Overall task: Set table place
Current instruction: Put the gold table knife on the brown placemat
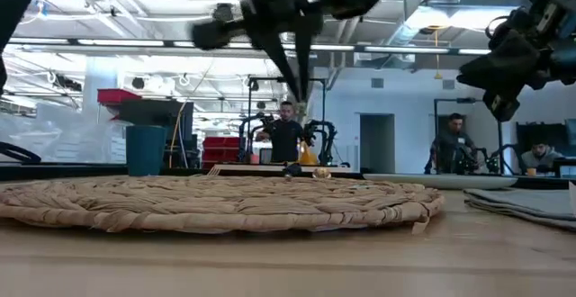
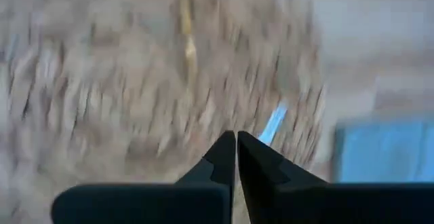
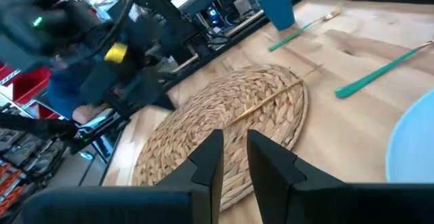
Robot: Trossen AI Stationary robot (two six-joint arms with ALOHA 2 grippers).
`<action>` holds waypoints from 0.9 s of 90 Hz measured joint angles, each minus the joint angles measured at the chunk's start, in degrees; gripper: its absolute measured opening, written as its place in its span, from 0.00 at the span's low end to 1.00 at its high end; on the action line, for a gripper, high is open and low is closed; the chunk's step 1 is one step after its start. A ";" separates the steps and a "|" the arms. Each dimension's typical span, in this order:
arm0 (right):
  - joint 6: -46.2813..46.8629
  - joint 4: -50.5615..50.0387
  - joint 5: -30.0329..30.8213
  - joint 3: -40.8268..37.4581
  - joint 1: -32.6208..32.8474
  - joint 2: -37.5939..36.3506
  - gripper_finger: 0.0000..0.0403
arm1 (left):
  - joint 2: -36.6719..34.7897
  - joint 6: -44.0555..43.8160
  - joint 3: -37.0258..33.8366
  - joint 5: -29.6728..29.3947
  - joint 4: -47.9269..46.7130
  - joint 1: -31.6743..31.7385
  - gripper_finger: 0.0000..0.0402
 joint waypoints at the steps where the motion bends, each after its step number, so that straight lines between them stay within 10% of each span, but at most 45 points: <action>1: 0.00 -0.01 0.00 0.00 0.00 0.00 0.13 | 0.00 1.08 0.00 0.08 0.52 0.62 0.00; 47: 0.17 -0.14 -1.11 0.00 -0.04 0.04 0.21 | 2.25 18.59 -0.01 4.02 5.21 13.98 0.01; 81: 0.04 -2.82 -1.67 0.57 -0.04 1.18 0.36 | 7.01 21.73 0.11 13.46 9.31 16.89 0.30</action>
